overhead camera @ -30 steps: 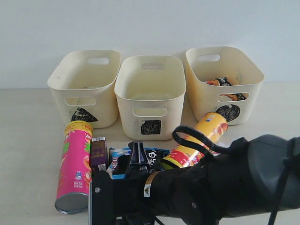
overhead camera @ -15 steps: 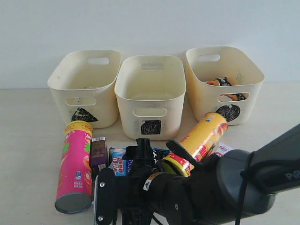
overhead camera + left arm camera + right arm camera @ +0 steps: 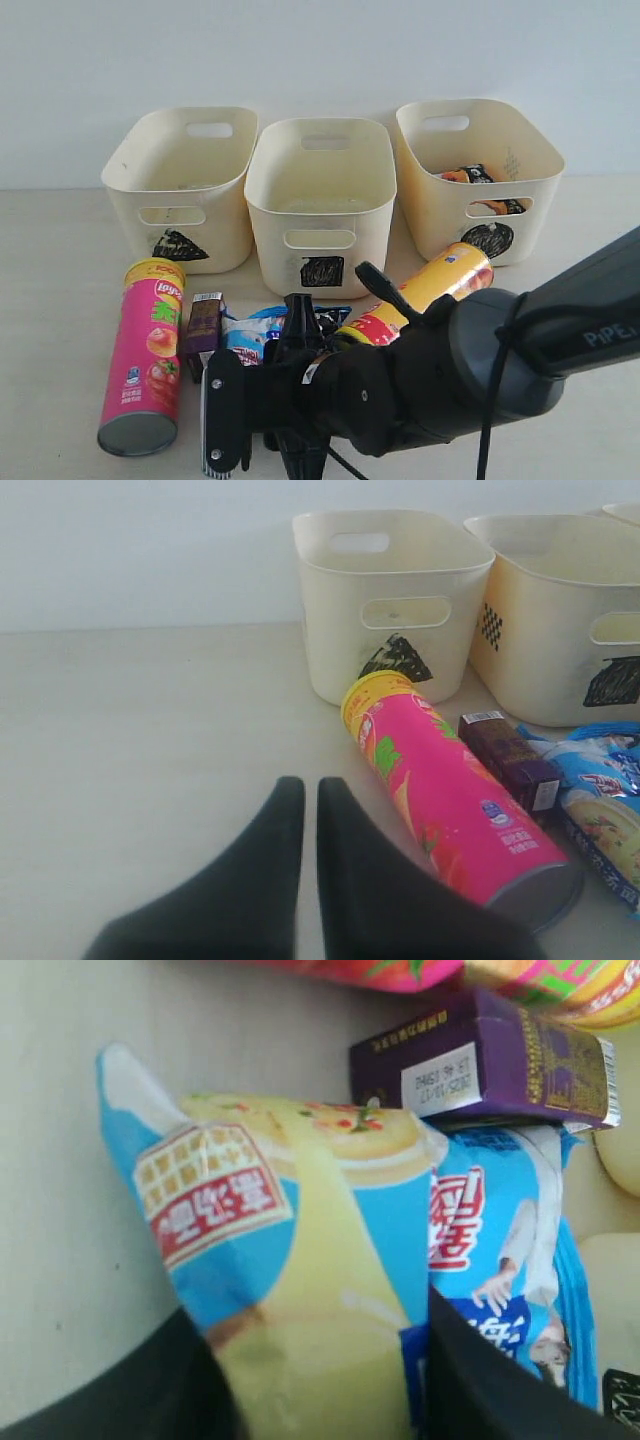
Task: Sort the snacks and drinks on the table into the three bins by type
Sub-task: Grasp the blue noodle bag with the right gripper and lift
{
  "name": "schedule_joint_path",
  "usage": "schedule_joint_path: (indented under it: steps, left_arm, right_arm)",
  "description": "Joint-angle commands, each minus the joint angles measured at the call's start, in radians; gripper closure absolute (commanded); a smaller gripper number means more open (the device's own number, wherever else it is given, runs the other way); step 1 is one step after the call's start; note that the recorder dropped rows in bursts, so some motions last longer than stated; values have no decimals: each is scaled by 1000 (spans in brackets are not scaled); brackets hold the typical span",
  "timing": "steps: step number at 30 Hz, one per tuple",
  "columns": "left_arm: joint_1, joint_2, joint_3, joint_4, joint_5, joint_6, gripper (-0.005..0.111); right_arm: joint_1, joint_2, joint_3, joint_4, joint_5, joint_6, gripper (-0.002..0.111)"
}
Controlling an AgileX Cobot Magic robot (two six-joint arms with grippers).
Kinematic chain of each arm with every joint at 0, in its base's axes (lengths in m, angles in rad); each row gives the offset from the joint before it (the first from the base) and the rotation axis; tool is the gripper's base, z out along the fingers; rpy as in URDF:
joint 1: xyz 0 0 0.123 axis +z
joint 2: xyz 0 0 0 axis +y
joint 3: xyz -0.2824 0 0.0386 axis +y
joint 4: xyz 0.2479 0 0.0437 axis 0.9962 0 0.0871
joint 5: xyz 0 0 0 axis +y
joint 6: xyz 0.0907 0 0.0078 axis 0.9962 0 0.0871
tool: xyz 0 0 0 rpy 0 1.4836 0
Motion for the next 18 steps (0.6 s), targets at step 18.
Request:
schedule_joint_path:
  steps: [18]
  left_arm:
    - [-5, -3, -3, -4, -3, -7, 102]
  right_arm:
    - [52, -158, 11, 262, -135, -345, 109]
